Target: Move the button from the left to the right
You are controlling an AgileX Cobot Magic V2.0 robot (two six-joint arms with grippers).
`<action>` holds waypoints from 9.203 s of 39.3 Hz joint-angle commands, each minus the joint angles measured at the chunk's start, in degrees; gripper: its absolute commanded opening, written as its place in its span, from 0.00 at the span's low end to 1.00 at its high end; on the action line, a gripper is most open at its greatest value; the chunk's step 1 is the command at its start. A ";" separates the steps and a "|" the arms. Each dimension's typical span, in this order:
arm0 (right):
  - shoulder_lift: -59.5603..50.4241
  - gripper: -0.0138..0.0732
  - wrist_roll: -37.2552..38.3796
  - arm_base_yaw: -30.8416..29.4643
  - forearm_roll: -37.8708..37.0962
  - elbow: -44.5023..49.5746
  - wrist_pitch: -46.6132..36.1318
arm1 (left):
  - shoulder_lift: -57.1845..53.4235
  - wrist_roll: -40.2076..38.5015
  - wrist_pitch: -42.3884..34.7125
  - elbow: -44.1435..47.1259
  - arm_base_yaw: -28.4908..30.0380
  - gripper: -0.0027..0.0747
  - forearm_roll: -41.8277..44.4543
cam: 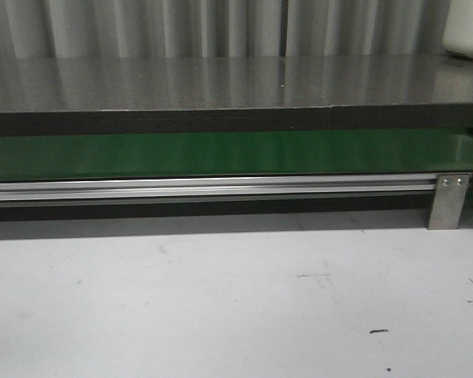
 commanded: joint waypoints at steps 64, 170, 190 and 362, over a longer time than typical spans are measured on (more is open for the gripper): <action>0.82 0.90 -0.72 -0.24 -0.47 -2.15 -4.50 | 63.99 12.02 28.56 -43.47 34.31 0.74 3.67; 0.82 0.90 -0.72 -0.24 -0.47 -2.15 -4.50 | 60.04 10.52 54.79 -63.45 8.61 0.74 -4.77; 0.82 0.90 -0.72 -0.24 -0.47 -2.15 -4.50 | 49.83 10.52 54.79 -60.29 4.11 0.01 -4.15; 7.38 0.90 -0.72 -0.24 -0.47 -4.10 -4.85 | -51.81 10.76 -1.05 27.88 -5.62 0.01 -7.34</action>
